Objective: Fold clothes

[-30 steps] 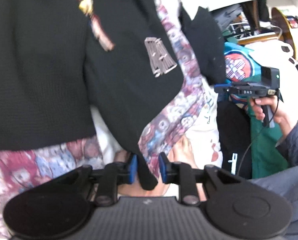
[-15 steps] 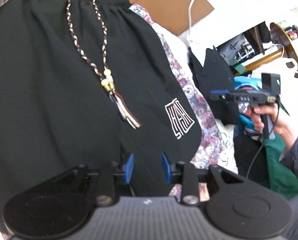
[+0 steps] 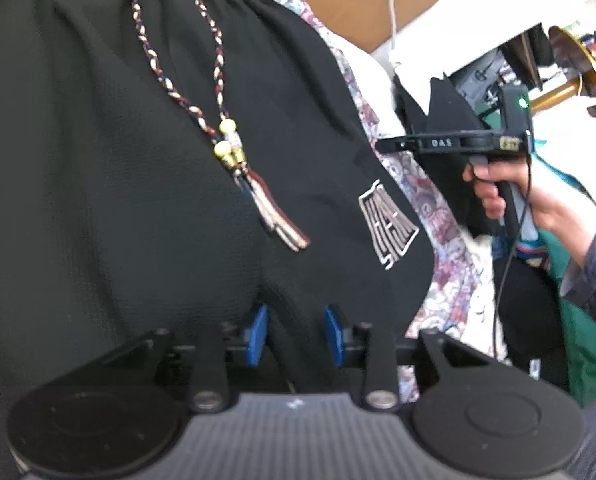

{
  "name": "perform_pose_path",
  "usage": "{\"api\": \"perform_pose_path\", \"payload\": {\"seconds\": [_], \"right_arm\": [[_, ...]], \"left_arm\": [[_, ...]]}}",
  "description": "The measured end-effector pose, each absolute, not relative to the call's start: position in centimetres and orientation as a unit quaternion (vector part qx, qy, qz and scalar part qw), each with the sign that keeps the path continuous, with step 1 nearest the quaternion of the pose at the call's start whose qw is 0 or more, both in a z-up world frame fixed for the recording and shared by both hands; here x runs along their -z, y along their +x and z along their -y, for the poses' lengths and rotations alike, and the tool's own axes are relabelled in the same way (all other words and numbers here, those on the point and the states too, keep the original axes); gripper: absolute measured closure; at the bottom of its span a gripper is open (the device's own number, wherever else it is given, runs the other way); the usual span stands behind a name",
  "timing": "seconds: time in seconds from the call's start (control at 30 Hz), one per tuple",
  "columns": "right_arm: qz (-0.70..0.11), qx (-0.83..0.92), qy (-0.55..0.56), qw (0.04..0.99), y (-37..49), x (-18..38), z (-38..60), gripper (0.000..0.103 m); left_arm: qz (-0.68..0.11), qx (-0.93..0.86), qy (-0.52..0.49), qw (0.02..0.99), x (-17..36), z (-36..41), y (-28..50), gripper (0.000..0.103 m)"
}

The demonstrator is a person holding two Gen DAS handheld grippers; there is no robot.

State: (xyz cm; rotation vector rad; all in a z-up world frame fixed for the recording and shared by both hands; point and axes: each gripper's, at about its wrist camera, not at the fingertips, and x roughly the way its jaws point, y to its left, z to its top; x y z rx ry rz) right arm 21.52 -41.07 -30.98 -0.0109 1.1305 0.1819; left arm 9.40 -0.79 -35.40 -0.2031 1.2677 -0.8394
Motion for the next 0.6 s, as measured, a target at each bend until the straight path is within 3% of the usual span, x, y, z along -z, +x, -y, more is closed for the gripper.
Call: {"api": "perform_pose_path", "payload": {"seconds": [0.27, 0.6], "right_arm": [[-0.521, -0.057, -0.057, 0.850, 21.2, 30.4, 41.3, 0.065], [-0.509, -0.074, 0.042, 0.856, 20.3, 27.8, 44.6, 0.063]], "left_arm": [[-0.568, 0.382, -0.094, 0.723, 34.7, 0.3, 9.2, 0.073], [-0.552, 0.368, -0.136, 0.736, 33.0, -2.6, 10.1, 0.069]]}}
